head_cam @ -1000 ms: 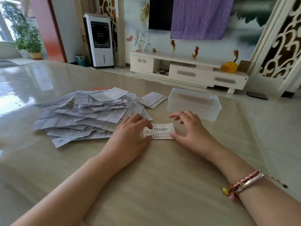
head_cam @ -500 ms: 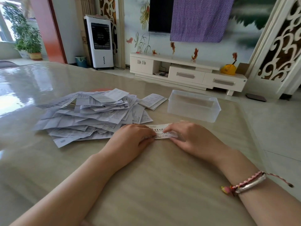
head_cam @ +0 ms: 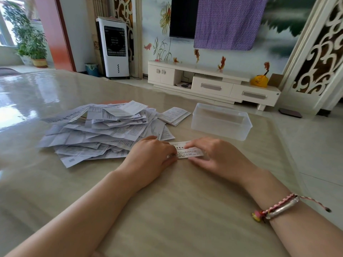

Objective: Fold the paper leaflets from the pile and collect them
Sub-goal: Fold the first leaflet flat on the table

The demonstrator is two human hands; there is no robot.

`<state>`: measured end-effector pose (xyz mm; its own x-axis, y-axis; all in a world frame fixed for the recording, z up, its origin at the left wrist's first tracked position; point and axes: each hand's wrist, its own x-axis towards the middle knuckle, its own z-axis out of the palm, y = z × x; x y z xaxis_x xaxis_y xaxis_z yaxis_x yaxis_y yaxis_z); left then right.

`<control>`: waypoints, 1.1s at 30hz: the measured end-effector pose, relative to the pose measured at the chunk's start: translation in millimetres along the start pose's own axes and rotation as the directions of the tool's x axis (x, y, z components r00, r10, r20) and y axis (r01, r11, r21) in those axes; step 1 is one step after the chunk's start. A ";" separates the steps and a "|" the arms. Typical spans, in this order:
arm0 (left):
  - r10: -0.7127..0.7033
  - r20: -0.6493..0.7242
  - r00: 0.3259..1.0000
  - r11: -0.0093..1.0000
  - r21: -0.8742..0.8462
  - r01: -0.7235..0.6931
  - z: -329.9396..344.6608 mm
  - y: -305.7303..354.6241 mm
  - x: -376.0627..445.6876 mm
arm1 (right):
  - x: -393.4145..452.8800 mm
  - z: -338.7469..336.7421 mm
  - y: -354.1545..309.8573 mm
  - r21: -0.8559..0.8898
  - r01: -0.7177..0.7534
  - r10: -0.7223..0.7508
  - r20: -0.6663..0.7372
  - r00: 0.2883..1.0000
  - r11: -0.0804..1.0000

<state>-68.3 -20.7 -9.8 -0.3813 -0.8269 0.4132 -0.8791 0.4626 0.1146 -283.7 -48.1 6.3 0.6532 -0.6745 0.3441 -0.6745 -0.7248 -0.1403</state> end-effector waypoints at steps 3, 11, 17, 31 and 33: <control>0.005 -0.017 1.000 1.000 -0.012 -0.005 0.1 0.8 -0.5 | 0.9 1.0 2.3 -0.021 -0.004 0.004 -0.002 1.000 1.000; -0.046 -0.051 0.998 0.992 -0.123 0.039 4.5 0.4 -2.3 | 5.6 4.5 5.0 -0.155 0.019 -0.044 -0.164 0.986 0.988; -0.087 -0.178 0.980 0.960 -0.277 0.035 4.3 4.2 -2.6 | -4.7 -5.0 -16.3 0.238 0.015 0.042 -0.233 0.972 0.971; -0.189 -0.034 0.981 0.884 -0.442 0.155 2.1 13.2 -4.9 | 2.8 14.7 -4.5 0.151 -0.235 0.244 -0.043 0.969 0.960; -0.129 -0.048 0.990 0.906 -0.412 0.098 3.3 12.5 -5.8 | 2.2 11.1 -5.4 0.132 -0.192 0.203 -0.075 0.976 0.972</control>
<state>-78.0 -11.3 -13.8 -0.2505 -0.8635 0.4378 -0.7162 0.4695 0.5163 -274.8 -47.2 -2.4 0.4752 -0.7952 0.3768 -0.7359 -0.5939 -0.3252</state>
